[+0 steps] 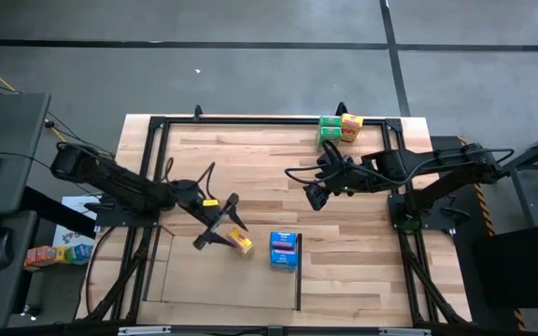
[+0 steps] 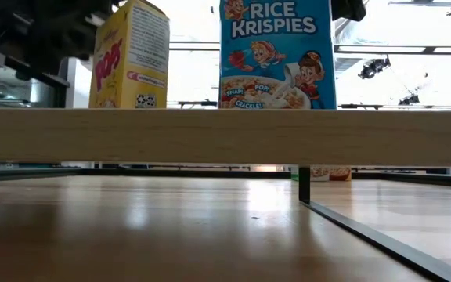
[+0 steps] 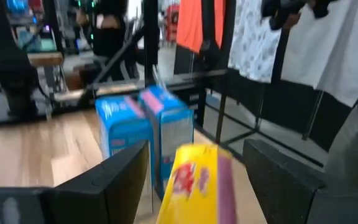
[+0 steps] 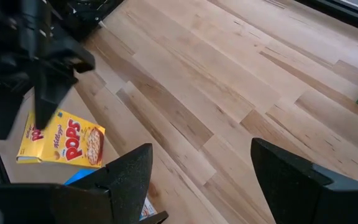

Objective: Stack cereal on shelf
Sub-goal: Put the bottom yellow cereal box on the shelf

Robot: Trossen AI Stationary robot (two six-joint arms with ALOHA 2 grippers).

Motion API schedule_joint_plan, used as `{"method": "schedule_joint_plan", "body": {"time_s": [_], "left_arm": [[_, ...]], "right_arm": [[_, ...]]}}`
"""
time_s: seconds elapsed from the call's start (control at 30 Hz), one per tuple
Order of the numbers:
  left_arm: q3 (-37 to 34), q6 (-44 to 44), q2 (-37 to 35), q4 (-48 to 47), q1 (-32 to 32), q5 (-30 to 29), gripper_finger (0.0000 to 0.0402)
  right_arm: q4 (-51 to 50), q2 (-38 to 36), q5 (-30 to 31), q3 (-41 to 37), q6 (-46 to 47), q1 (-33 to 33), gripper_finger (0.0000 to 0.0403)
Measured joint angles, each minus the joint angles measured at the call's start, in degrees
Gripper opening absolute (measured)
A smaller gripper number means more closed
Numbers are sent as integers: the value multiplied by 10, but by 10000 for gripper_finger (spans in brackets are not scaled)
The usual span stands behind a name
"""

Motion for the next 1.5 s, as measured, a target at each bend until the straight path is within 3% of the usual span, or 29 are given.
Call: {"method": "schedule_joint_plan", "body": {"time_s": [0.33,0.43,0.6,0.73,0.87,1.03,1.5], "left_arm": [[0,-16,-125,-20,20,-7,253],[11,-58,-175,-119,56,-53,236],[54,-17,-199,-391,110,-98,143],[64,-7,-169,-452,132,-90,24],[63,3,-136,-499,132,-59,10],[63,19,-104,-442,110,-7,1],[63,15,-21,-349,95,-2,0]], "right_arm": [[0,0,0,0,0,0,264],[0,0,1,0,-3,0,264],[0,0,14,0,-6,0,264],[0,1,28,0,-11,0,264],[0,1,27,0,-11,0,264],[0,1,27,0,-15,0,264],[0,1,28,0,-15,0,264]]}}
